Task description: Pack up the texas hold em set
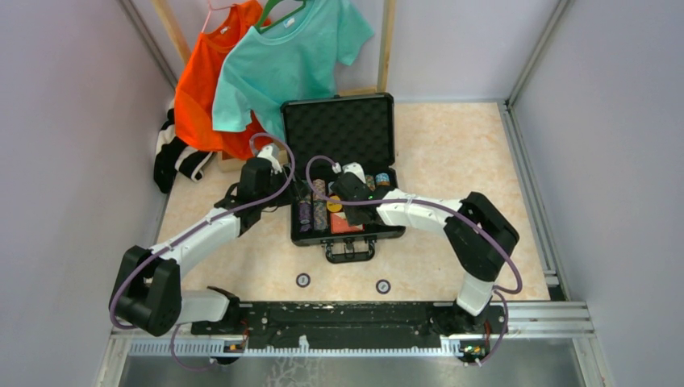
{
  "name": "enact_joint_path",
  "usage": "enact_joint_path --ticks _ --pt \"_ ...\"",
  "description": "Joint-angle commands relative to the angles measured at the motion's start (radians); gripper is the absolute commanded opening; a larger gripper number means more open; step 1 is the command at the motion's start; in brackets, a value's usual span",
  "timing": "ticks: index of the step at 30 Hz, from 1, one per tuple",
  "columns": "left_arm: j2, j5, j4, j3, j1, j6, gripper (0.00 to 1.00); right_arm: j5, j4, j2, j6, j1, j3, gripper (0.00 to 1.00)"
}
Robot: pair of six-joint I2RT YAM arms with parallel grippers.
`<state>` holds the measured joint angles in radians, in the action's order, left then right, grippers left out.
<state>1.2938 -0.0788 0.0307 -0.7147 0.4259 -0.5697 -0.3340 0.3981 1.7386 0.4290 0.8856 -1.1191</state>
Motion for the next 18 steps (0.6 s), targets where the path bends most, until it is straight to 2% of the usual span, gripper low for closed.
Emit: enact_joint_path --ticks 1,4,8,9,12,18 --pt "-0.014 -0.010 0.032 0.002 0.008 0.014 0.60 0.004 -0.010 -0.074 -0.006 0.016 -0.002 0.34" --pt "-0.010 -0.015 0.031 0.000 0.009 0.014 0.66 0.006 -0.009 -0.076 -0.006 0.015 0.002 0.33" --pt "-0.012 -0.015 0.032 0.000 0.009 0.015 0.68 0.005 -0.017 -0.116 -0.007 0.015 0.005 0.32" --pt "-0.011 -0.015 0.031 0.000 0.009 0.016 0.68 0.004 -0.019 -0.113 -0.010 0.015 0.005 0.35" --pt "-0.012 -0.014 0.031 0.001 0.011 0.018 0.68 -0.006 -0.017 -0.094 -0.017 0.015 -0.014 0.53" --pt "-0.014 -0.010 0.031 0.001 0.011 0.022 0.68 -0.010 -0.010 0.006 -0.032 0.014 -0.073 0.70"
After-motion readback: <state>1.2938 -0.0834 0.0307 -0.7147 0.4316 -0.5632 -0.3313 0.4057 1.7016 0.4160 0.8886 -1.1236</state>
